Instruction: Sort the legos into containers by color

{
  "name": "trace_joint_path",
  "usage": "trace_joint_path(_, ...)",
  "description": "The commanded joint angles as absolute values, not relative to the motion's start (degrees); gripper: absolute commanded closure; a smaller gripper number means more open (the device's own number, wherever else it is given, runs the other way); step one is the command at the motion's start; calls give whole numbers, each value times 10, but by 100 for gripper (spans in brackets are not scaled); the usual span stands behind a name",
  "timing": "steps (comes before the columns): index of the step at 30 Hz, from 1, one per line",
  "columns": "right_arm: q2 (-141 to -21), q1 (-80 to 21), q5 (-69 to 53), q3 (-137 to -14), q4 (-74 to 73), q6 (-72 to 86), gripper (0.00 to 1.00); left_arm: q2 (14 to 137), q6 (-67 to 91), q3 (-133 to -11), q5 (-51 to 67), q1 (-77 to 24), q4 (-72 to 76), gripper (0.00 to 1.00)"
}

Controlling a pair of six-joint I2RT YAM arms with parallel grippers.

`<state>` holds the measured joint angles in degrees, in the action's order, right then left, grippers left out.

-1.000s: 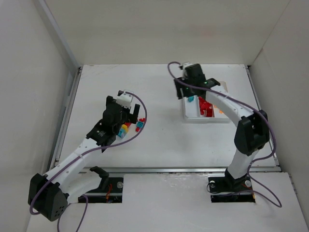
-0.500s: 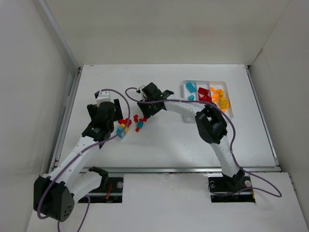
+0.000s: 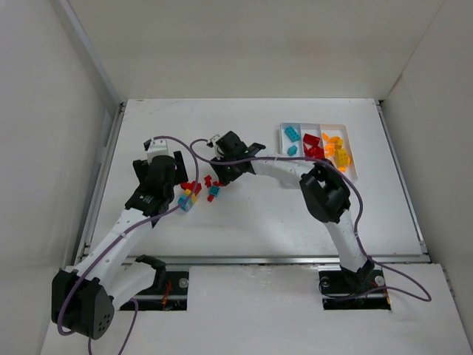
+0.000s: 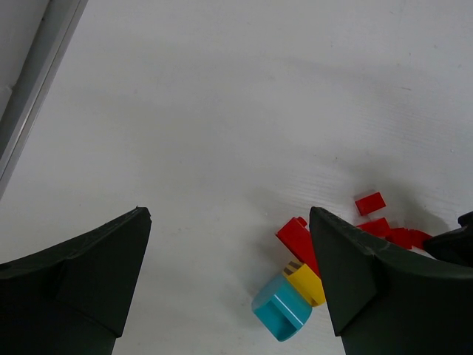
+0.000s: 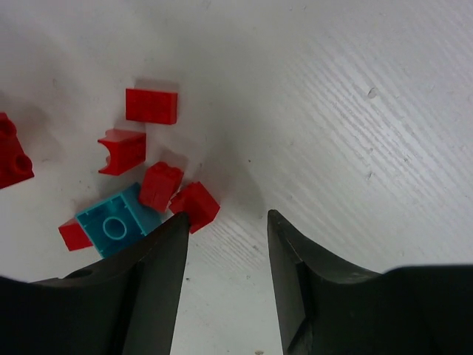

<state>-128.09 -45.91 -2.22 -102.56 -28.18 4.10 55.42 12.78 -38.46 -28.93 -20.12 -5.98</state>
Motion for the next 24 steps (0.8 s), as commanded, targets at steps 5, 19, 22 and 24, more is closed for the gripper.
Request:
trace_joint_path(5,-1223,-466,-28,-994,-240,-20,48,544,134,-383,-287,-193,-41,14)
trace_joint_path(19,-1288,-495,-26,-1038,-274,-51,44,544,134,-383,-269,-178,-41,14)
trace_joint_path(22,-1295,-495,-16,-1038,-274,-46,44,544,134,-383,-269,-178,-41,14)
trace_joint_path(24,-1295,-495,-11,-1045,-280,-46,50,549,134,-383,-264,-172,-41,14)
